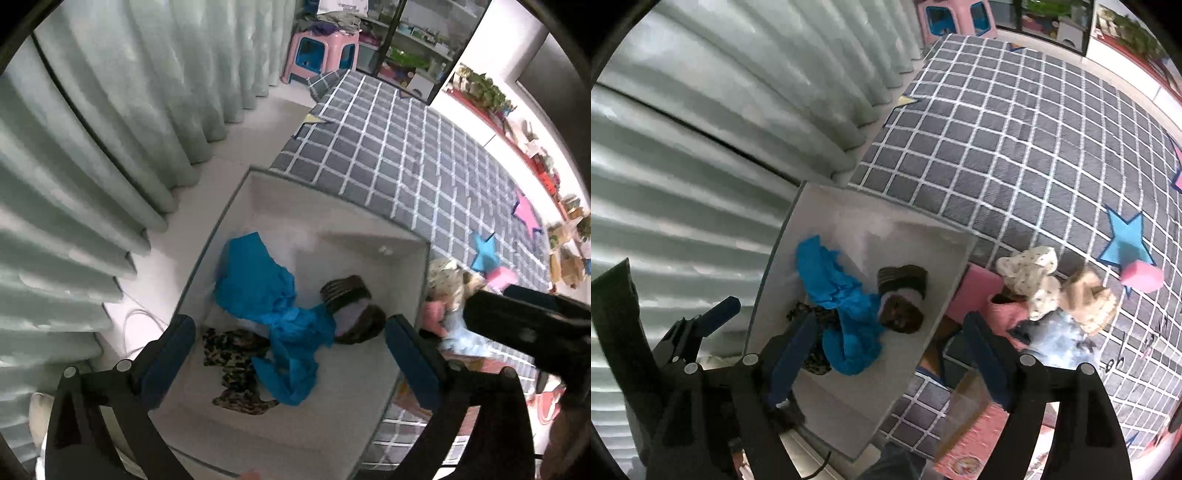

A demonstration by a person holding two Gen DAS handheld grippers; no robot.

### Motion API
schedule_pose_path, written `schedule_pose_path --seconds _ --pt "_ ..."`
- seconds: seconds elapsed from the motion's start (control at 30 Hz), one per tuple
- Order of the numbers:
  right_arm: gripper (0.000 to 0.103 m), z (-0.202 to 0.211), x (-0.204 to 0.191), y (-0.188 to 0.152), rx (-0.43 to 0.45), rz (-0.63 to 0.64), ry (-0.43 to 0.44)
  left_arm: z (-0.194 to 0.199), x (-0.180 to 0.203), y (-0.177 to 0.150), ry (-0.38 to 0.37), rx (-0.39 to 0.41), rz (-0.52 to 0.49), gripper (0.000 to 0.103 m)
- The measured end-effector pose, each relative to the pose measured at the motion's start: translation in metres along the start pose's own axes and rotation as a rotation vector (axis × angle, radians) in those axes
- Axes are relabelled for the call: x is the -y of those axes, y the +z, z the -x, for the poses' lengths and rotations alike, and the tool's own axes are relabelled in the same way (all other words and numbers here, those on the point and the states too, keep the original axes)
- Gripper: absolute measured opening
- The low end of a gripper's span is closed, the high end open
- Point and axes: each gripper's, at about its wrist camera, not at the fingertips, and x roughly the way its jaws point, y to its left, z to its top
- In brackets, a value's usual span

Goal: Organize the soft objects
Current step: 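Open the left tool to drop the blue cloth while the right tool drops the knitted hat, then grasp the beige knitted piece with the right tool while the left tool moves over the pile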

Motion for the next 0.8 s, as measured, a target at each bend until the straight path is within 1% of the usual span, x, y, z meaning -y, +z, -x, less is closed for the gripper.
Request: schedule_pose_path --seconds 0.13,0.23,0.37,0.47,0.57,0.73,0.8 --pt "0.103 0.026 0.035 -0.003 0.040 -0.057 -0.006 0.010 0.018 0.008 -0.030 0.022 -0.036 0.103" --pt "0.103 0.042 0.069 -0.004 0.067 -0.121 -0.035 0.016 0.036 0.014 -0.055 0.024 -0.067 0.103" --pt "0.103 0.049 0.128 -0.013 0.075 -0.263 -0.069 0.020 0.065 0.017 -0.084 0.012 -0.113 0.103" --pt "0.103 0.041 0.171 -0.025 0.052 -0.370 -0.085 0.018 0.087 0.018 -0.089 -0.005 -0.153 0.103" --pt "0.103 0.031 0.201 -0.035 0.023 -0.440 -0.089 0.013 0.104 0.021 -0.091 -0.028 -0.175 0.103" --pt "0.103 -0.001 0.234 -0.043 -0.027 -0.536 -0.071 0.007 0.127 0.023 -0.074 -0.051 -0.204 0.103" --pt "0.103 -0.017 0.241 -0.043 -0.041 -0.571 -0.045 0.005 0.134 0.023 -0.067 -0.059 -0.212 0.103"
